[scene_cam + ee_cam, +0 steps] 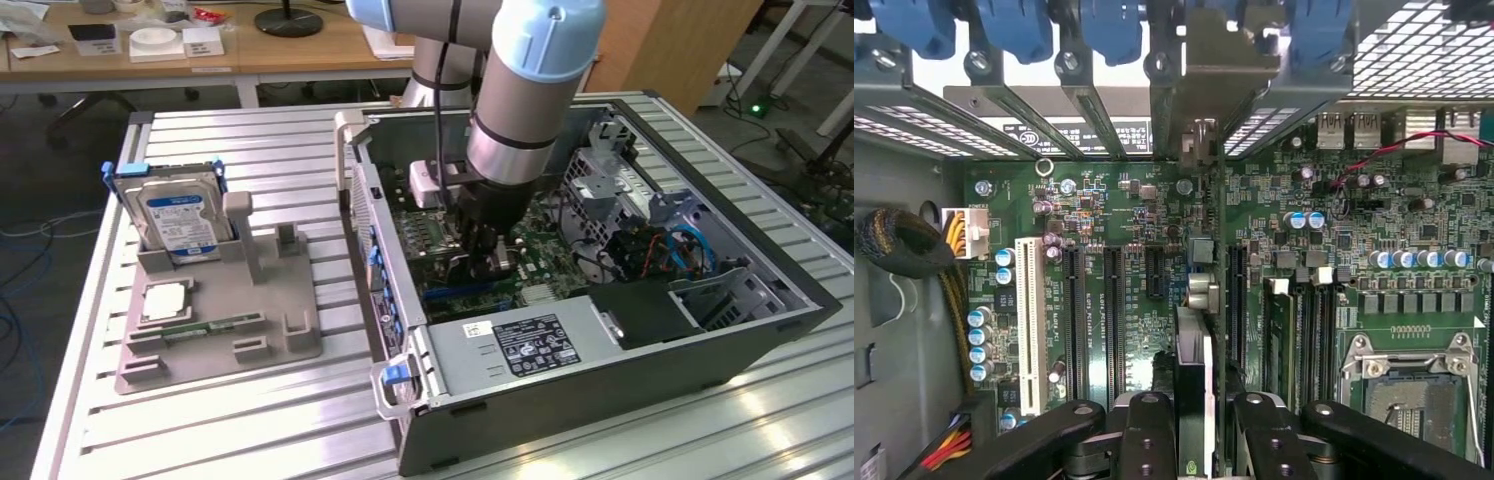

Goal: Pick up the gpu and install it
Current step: 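Insert the gpu into the slot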

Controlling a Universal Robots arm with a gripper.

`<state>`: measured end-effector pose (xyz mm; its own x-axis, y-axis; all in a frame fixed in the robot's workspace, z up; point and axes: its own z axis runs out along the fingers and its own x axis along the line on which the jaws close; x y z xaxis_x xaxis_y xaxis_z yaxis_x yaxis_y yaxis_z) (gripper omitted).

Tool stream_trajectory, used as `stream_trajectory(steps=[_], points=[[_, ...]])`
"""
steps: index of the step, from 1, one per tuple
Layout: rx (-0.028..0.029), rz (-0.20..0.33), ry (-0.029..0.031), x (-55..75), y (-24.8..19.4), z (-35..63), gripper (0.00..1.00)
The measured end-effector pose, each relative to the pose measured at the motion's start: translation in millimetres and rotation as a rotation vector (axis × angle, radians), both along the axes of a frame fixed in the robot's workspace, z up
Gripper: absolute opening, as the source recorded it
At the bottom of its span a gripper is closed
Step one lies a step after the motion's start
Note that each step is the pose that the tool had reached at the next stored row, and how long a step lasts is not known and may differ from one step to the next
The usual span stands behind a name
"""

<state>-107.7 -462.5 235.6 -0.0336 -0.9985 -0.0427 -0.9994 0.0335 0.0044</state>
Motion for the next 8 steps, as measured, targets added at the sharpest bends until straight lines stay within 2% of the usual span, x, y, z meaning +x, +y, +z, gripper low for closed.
stream_trajectory(steps=[8], points=[[0.0001, 0.0, -0.0001, 0.0, 0.0, -1.5, 0.27]])
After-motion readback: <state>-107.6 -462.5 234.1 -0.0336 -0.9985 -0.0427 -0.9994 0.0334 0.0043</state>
